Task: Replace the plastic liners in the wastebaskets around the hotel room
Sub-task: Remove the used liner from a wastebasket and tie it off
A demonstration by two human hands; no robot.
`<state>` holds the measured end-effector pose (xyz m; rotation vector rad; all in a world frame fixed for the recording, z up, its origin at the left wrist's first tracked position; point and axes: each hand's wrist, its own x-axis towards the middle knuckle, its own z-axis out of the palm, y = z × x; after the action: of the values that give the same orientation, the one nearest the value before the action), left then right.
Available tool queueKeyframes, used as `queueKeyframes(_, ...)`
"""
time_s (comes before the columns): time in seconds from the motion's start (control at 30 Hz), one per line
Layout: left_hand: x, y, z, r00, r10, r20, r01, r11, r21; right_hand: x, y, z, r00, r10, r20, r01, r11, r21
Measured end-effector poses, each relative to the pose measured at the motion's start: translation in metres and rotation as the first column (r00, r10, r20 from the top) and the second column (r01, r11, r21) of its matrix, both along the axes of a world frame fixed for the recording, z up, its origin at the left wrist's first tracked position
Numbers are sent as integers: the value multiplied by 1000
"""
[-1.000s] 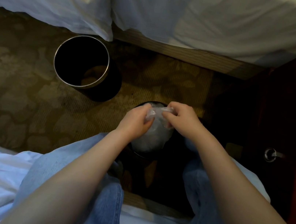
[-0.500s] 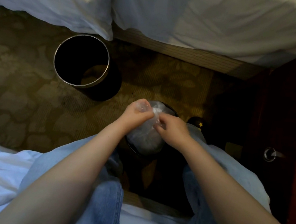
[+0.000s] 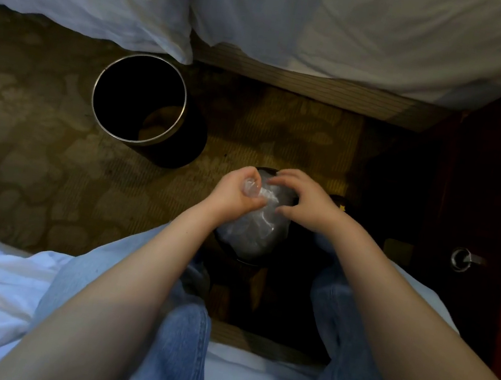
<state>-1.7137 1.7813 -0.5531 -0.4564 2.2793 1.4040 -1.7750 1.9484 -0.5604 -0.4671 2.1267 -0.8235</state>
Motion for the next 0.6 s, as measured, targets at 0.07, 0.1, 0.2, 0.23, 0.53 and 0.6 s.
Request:
queueKeyframes(0.07, 0, 0, 1, 1000, -22, -20, 22, 1000, 3, 3, -2, -6, 997, 7, 82, -7, 1000, 1)
queueKeyframes(0.1, 0, 1, 1, 999, -26, -27, 26, 1000, -4, 5, -3, -8, 995, -5, 97, 5, 1000, 0)
queueKeyframes(0.2, 0, 2, 0, 999, -11, -43, 10, 1000, -21, 9, -7, -9, 997, -59, 53, 59, 998, 0)
queueKeyframes(0.23, 0, 2, 0, 999, 1, -51, -2, 1000, -22, 10, -7, -8, 995, -93, 28, 93, 996, -10)
queueKeyframes(0.53, -1, -1, 3, 998, 45, -41, -44, 998, 35, 23, -14, -9, 885, -191, -425, 265, 957, 121)
queueKeyframes(0.6, 0, -2, 4, 999, 28, -14, -27, 996, 82, 24, -13, -11, 845, -138, -516, 262, 949, 175)
